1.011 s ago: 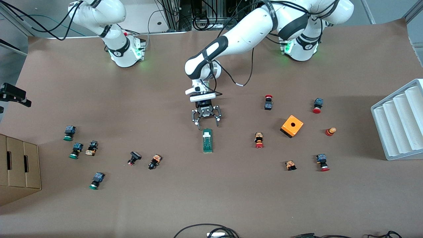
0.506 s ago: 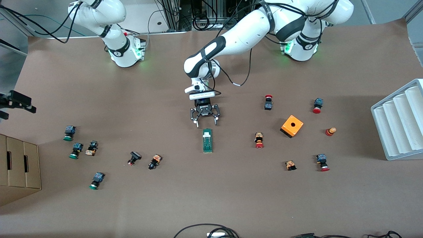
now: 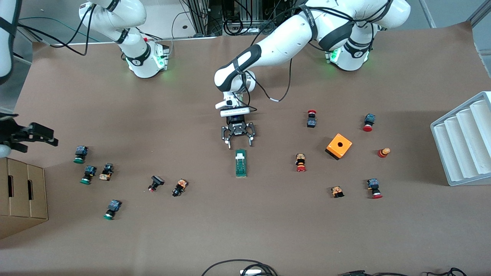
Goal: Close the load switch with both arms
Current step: 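Bring the right gripper to the switch's white lever while the left gripper holds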
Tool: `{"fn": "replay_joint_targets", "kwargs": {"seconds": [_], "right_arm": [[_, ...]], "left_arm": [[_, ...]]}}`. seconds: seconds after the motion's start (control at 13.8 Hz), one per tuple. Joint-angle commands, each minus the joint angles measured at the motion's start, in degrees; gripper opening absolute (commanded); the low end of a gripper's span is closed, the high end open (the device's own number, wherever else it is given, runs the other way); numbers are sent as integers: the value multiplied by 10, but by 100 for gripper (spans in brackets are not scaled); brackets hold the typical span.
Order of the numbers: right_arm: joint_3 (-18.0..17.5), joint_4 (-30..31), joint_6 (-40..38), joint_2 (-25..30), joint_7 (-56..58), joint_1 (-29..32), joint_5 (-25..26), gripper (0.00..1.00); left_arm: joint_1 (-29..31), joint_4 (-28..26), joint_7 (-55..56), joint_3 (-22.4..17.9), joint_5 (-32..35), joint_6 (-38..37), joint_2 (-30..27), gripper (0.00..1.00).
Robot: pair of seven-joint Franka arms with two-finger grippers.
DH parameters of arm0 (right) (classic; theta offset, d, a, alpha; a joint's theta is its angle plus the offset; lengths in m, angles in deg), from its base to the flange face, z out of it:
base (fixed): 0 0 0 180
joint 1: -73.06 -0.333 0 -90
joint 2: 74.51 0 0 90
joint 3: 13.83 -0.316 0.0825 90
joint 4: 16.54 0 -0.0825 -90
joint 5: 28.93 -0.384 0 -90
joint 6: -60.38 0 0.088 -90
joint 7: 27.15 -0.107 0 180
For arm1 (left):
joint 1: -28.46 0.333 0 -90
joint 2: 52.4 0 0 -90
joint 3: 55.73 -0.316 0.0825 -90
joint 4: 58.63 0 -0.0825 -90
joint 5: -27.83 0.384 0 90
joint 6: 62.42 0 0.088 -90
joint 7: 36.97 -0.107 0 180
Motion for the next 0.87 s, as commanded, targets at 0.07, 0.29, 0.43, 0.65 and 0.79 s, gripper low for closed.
{"fn": "replay_joint_targets", "kwargs": {"seconds": [0.07, 0.29, 0.43, 0.65, 0.79], "right_arm": [[-2, -18, 1, -25, -93, -28, -39, 100], [-15, -18, 19, -41, -209, -69, -58, 100], [-16, -17, 37, -50, -268, -99, -58, 100], [-16, -17, 60, -60, -363, -149, -59, 100], [-16, -17, 92, -79, -457, -193, -59, 100]], "left_arm": [[1, 24, 11, 1, 18, -8, 11, 98], [8, 24, 10, 1, 19, -5, 14, 98], [9, 24, 13, 1, 35, -5, 25, 98], [9, 26, 12, 1, 36, -5, 32, 98], [9, 27, 11, 0, 37, -5, 33, 97]]}}
